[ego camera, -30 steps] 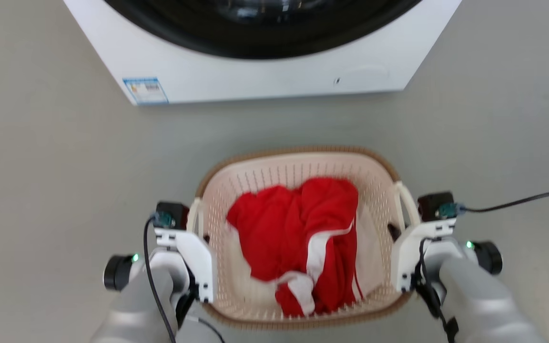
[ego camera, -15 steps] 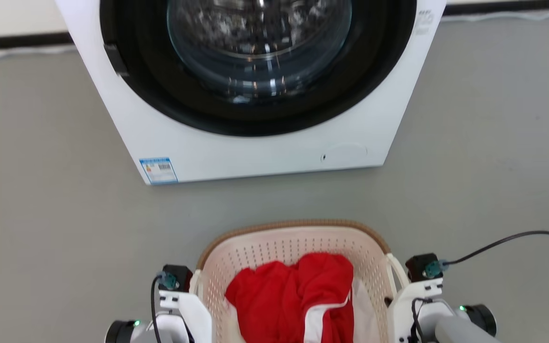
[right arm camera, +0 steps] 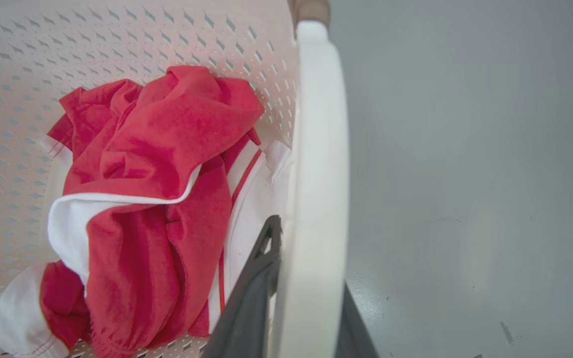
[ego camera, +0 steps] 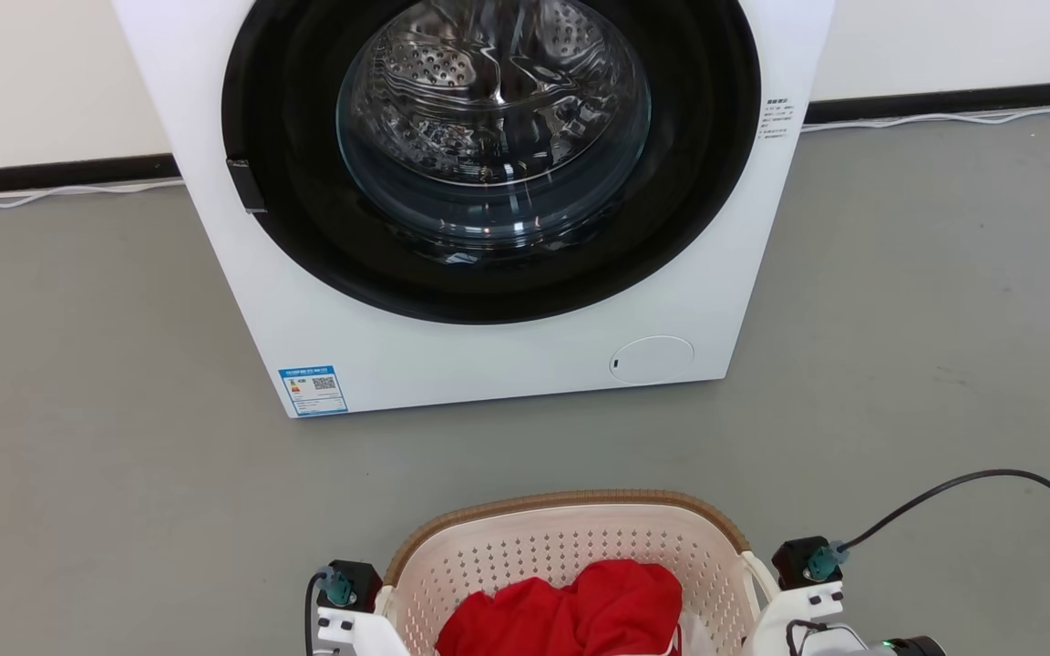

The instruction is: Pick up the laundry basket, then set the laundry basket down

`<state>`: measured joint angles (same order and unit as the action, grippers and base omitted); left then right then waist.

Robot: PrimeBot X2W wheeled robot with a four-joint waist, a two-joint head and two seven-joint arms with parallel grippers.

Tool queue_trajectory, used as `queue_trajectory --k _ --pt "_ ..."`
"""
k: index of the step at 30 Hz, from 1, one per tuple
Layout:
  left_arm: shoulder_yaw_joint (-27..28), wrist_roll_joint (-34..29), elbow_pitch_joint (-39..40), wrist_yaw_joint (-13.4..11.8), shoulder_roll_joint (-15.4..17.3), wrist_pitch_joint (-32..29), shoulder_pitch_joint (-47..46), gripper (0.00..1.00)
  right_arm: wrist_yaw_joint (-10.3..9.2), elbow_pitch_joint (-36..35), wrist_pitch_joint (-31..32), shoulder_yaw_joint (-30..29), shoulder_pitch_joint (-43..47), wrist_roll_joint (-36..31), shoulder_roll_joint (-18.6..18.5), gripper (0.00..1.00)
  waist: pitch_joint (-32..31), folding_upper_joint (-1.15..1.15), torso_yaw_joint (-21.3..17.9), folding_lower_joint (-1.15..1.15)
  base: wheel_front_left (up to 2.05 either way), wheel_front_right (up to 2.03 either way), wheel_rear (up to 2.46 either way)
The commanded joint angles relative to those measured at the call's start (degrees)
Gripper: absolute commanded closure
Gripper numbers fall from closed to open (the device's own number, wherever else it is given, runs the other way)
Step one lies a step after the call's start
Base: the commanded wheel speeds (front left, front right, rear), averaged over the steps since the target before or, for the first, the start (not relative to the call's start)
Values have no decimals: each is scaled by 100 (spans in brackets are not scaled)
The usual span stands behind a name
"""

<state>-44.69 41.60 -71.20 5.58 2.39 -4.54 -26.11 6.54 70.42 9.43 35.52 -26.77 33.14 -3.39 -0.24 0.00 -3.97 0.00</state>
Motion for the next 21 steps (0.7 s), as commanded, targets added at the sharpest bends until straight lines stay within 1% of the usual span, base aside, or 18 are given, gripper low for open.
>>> queue_trajectory --k 1,7,21 --pt "4 -17 155 101 50 -19 -67 100 95 -222 -23 185 -96 6 51 100 -10 0 -12 0 0 0 0" --pt "-94 81 145 78 49 -60 -138 100 95 -251 90 322 -164 128 51 100 -40 0 -71 0 0 0 0" --pt "-290 256 115 55 49 -61 -252 100 95 -229 127 509 -351 355 51 100 -56 0 -116 0 0 0 0"
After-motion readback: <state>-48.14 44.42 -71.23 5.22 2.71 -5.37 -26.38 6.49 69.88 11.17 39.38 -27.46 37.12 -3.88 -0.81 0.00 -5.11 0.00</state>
